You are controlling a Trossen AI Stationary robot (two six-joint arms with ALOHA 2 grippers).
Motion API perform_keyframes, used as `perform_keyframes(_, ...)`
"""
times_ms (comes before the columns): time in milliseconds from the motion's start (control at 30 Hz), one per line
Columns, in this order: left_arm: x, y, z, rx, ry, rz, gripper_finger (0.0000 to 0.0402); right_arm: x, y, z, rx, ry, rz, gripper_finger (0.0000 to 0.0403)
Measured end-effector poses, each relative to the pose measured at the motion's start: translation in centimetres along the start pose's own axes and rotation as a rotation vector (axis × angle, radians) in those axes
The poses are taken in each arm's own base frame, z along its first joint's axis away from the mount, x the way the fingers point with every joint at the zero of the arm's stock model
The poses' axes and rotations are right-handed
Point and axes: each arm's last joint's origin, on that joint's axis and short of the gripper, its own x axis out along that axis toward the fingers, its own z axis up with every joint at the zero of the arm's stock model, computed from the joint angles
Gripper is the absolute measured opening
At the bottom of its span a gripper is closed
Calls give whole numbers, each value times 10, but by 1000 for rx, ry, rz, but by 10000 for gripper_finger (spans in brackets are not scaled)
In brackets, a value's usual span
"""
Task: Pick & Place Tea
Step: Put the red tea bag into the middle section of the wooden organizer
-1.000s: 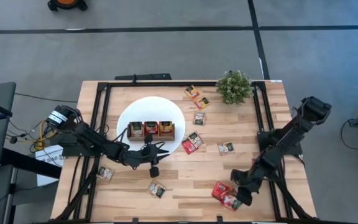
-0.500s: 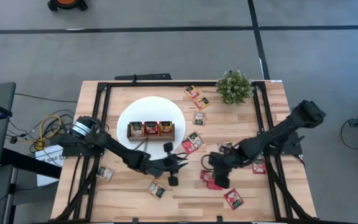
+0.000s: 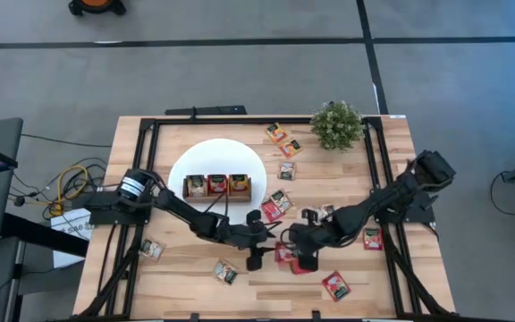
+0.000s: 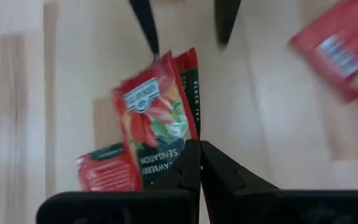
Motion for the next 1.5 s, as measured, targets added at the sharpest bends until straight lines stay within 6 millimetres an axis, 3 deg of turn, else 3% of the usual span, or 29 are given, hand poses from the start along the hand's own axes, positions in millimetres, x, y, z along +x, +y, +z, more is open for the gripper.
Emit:
perform_keyframes(200, 4, 4, 0, -45, -46, 16, 186, -23, 9, 1, -25, -130, -60, 0)
perform_keyframes(433, 3, 2, 8, -13, -115, -8, 175, -31, 18, -3, -51, -175, -82, 0)
perform_keyframes(867, 3, -1, 9, 50, -133, -15, 16, -33, 29, -1, -117, -249, -50, 0)
perform_keyframes(1133, 1, -7, 5, 111, -119, 5, 0, -33, 30, -1, -134, -225, -9, 3)
perform_keyframes(1267, 1, -7, 4, 126, -107, 45, 0, -31, 27, -6, -72, -138, 32, 44)
perform_keyframes(1500, 0, -5, 3, 131, -99, 103, 0, -28, 12, -12, 93, -16, -31, 168)
